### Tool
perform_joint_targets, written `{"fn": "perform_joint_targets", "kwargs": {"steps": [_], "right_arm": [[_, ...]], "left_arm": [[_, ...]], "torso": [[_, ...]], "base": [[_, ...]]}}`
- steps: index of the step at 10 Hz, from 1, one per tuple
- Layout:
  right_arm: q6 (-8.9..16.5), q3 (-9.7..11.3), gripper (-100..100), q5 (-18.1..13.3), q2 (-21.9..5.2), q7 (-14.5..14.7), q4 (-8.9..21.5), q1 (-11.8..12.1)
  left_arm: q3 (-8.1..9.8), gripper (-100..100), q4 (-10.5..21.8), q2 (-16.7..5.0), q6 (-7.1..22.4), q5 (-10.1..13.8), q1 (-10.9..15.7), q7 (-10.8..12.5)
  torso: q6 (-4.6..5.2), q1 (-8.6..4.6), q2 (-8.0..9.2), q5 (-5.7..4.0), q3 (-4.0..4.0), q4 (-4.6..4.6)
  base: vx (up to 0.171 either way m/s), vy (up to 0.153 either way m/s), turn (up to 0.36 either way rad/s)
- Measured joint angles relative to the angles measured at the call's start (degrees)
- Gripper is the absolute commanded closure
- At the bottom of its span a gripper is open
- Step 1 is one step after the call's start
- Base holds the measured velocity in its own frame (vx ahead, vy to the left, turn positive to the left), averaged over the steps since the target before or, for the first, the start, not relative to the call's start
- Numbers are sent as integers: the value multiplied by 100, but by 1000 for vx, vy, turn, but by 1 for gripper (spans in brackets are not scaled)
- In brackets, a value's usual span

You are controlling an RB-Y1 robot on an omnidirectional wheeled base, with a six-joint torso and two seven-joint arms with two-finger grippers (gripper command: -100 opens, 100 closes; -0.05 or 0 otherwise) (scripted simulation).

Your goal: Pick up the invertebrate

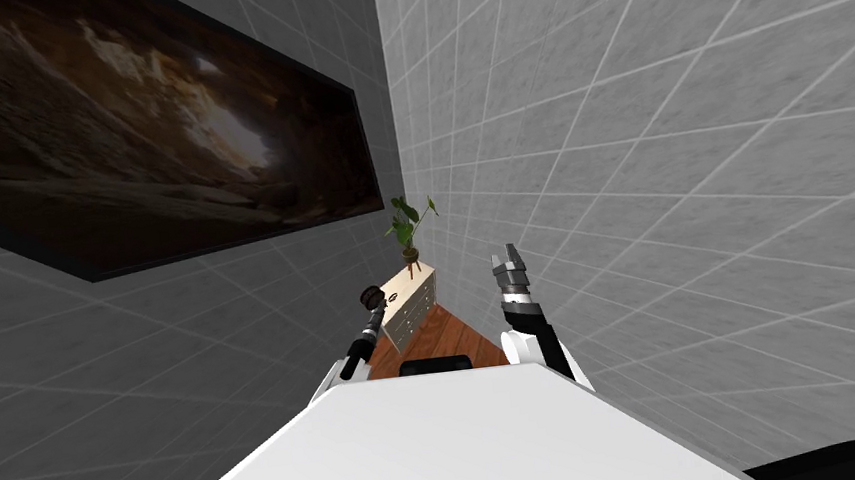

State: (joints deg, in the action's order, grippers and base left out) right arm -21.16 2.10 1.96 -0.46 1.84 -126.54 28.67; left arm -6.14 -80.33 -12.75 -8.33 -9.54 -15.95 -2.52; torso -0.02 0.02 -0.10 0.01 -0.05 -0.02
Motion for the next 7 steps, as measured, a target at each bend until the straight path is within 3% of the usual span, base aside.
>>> {"fn": "perform_joint_targets", "kwargs": {"steps": [7], "right_arm": [[0, 0, 0, 0, 0, 0, 0, 1]], "left_arm": [[-141, -100, 1248, -335, 552, -67, 533, -152]], "torso": [[-1, -6, -11, -1, -6, -2]], "base": [[44, -9, -72]]}}
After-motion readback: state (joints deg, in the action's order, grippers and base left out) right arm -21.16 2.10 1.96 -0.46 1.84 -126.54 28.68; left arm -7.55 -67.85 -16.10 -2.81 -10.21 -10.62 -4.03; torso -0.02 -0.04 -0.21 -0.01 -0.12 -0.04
